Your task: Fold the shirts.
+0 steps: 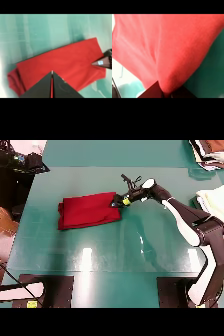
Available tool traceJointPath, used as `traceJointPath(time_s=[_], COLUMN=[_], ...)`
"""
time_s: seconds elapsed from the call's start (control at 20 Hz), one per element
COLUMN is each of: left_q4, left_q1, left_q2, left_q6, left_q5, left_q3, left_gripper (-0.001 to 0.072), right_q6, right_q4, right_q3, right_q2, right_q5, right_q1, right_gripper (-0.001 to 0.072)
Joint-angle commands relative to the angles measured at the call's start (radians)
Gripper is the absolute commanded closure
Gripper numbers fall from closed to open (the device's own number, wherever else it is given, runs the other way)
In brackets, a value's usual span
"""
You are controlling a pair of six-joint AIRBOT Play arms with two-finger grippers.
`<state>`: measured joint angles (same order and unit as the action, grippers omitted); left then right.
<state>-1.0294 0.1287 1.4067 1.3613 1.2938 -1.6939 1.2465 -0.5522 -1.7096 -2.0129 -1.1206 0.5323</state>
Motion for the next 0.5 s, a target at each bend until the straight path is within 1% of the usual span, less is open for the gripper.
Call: traceJointPath(time_s=[0.0,0.05,0.25,0.3,0.45], left_q4=[0.019,0.019,0.019,0.019,0.019], left_q1=[-0.06,-0.092,-0.239,-0.273,-0.354], left_q2=[0.0,0.0,0.0,0.0,0.0], left_q6=[0.0,-0.001,-0.001,-0.001,0.0], left_q5=[0.006,0.002,-0.03,-0.045,-0.122], left_q3=[0.0,0.0,0.0,0.0,0.0], left_gripper=[0.0679,0.0679,0.0679,0.0679,0.0678], right_q6=[0.035,0.055,0.067,0.067,0.067], right_q4=[-0.105,-0.161,-0.359,-0.387,-0.393], right_q3=[-0.067,-0.072,-0.071,-0.071,-0.071], right_q2=[0.044,0.081,0.248,0.286,0.365], right_q5=[-0.008,-0.016,-0.099,-0.116,-0.121], right_q1=[-0.051,-0.093,-0.346,-0.423,-0.65], right_gripper=[0.0697,0.0697,0.0697,0.0697,0.0696])
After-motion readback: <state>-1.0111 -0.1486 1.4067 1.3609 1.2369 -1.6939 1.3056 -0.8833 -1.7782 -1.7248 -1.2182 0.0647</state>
